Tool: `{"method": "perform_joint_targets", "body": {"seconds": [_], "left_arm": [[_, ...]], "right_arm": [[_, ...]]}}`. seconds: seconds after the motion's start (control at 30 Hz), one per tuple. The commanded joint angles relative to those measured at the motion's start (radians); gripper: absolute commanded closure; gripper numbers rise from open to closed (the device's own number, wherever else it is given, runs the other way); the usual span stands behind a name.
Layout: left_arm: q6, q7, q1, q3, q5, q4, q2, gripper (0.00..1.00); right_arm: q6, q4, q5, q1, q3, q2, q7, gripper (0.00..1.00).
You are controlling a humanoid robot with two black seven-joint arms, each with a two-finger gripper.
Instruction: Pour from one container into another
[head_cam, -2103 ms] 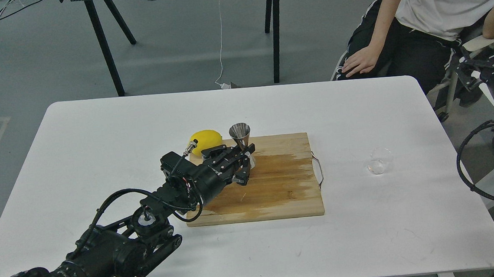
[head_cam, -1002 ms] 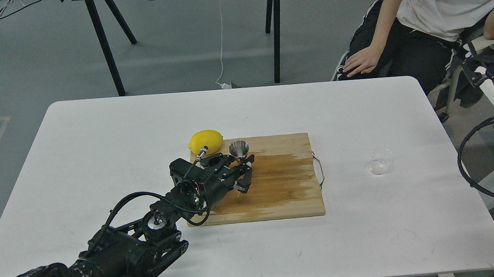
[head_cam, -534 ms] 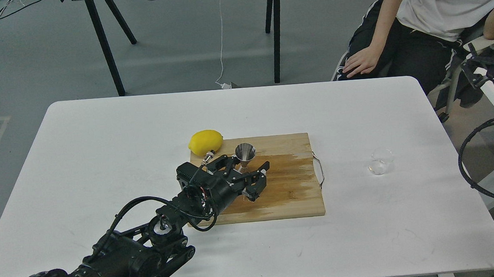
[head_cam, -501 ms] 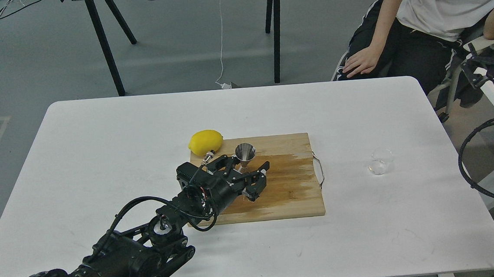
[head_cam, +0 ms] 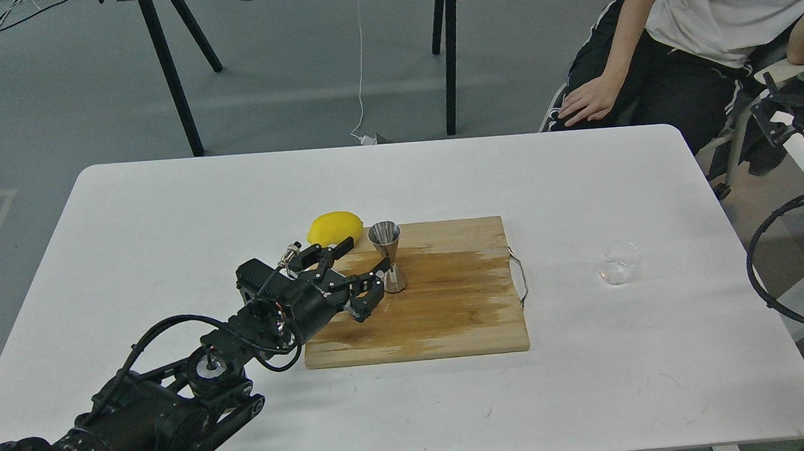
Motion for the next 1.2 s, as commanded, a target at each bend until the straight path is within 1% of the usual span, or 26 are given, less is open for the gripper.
{"method": "perform_joint_targets", "body": {"seconds": [0.0, 0.17, 0.27, 0.37, 0.43, 0.6, 0.7, 0.77, 0.87, 0.97, 1.03, 1.14, 1.17], "left_arm": [[0.010, 0.000, 0.053, -0.009, 0.000, -0.081, 0.070, 0.26], [0.021, -0.002, 0.120, -0.012, 0.000, -0.176, 0.170, 0.26], [0.021, -0.002, 0.140, -0.013, 0.000, -0.222, 0.233, 0.26], [0.021, -0.002, 0.143, -0.042, 0.000, -0.244, 0.279, 0.26], [0.021, -0.014, 0.147, -0.058, 0.000, -0.247, 0.298, 0.26], [0.021, -0.110, 0.125, -0.065, 0.000, -0.271, 0.325, 0.27], [0.013, -0.178, 0.087, -0.065, -0.219, -0.339, 0.361, 0.26], [-0.051, -0.224, 0.071, -0.070, -0.406, -0.385, 0.384, 0.26], [-0.130, -0.270, 0.035, -0.085, -0.636, -0.414, 0.405, 0.24], [-0.214, -0.276, 0.013, -0.136, -0.802, -0.416, 0.407, 0.19], [-0.278, -0.276, 0.013, -0.209, -0.917, -0.414, 0.402, 0.11], [-0.402, -0.276, 0.013, -0.332, -1.121, -0.403, 0.402, 0.06], [-0.471, -0.276, 0.013, -0.379, -1.220, -0.396, 0.402, 0.04]], "right_arm": [[0.000, 0.000, 0.000, -0.001, 0.000, 0.000, -0.001, 0.00], [0.000, 0.000, 0.000, -0.001, 0.000, 0.000, -0.001, 0.00], [0.000, 0.000, 0.000, -0.003, 0.000, 0.000, -0.001, 0.00], [0.000, -0.002, 0.000, -0.003, -0.002, 0.000, 0.000, 0.00], [0.000, 0.000, 0.000, -0.003, -0.002, 0.002, 0.000, 0.00], [0.000, 0.000, 0.000, -0.015, 0.000, 0.000, -0.006, 0.00], [0.000, 0.000, 0.002, -0.018, 0.003, 0.000, -0.009, 0.00], [0.000, -0.008, 0.002, -0.025, 0.003, -0.001, -0.003, 0.00], [0.000, -0.028, 0.002, -0.026, 0.003, -0.001, 0.000, 0.00], [0.000, -0.036, 0.000, -0.030, 0.005, -0.018, -0.001, 0.00], [0.000, -0.036, 0.000, -0.032, 0.001, -0.043, -0.010, 0.00], [0.000, -0.042, 0.000, -0.048, 0.001, -0.053, -0.017, 0.00], [0.000, -0.046, 0.000, -0.058, 0.001, -0.053, -0.018, 0.00]]}}
